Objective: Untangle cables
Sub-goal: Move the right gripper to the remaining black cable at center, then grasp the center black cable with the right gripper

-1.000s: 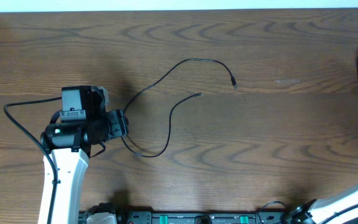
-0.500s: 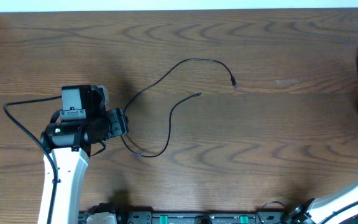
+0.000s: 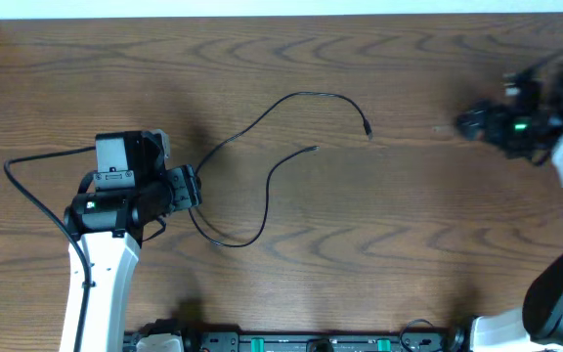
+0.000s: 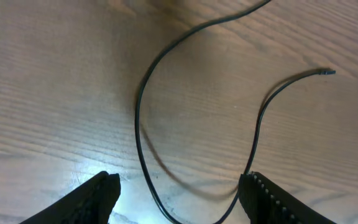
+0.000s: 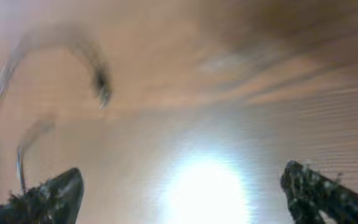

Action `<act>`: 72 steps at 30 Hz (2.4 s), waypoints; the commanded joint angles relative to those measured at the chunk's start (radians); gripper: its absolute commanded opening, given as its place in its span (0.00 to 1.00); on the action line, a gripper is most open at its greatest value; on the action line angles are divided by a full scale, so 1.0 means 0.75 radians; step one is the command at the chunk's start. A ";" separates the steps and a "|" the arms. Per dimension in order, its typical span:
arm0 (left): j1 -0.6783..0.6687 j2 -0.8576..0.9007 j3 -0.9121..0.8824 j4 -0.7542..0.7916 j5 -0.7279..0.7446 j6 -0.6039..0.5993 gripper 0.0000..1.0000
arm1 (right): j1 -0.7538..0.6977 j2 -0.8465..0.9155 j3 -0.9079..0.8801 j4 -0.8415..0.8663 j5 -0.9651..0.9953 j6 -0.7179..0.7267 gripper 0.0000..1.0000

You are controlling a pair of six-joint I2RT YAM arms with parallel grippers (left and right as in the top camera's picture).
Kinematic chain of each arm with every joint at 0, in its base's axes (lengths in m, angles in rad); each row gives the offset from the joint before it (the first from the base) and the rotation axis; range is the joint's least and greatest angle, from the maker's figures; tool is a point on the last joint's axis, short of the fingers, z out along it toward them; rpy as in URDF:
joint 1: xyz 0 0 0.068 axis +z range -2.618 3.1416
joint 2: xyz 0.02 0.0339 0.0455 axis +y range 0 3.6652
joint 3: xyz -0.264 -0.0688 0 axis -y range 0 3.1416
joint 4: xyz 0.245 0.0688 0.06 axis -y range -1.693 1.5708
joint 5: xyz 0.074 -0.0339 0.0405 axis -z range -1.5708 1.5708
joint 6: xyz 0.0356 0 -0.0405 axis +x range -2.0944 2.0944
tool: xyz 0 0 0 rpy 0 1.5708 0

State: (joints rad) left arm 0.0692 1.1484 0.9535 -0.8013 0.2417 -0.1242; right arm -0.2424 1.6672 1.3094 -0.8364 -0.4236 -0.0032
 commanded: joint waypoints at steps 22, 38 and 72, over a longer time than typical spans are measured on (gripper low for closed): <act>0.230 0.119 0.232 0.133 0.005 -0.200 0.78 | 1.427 0.053 -0.021 0.018 0.113 -0.598 0.99; 0.522 -0.080 0.413 0.035 0.191 -0.226 0.78 | 1.629 0.389 -0.021 0.652 0.113 -0.307 0.99; 0.450 -0.138 0.412 -0.164 0.237 -0.211 0.78 | 1.111 -0.422 0.119 0.394 0.742 0.190 0.01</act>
State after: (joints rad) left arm 0.4297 1.0447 1.2461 -0.9157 0.4137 -0.2886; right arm 0.7341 1.5341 1.3334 -0.4973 -0.1349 0.1703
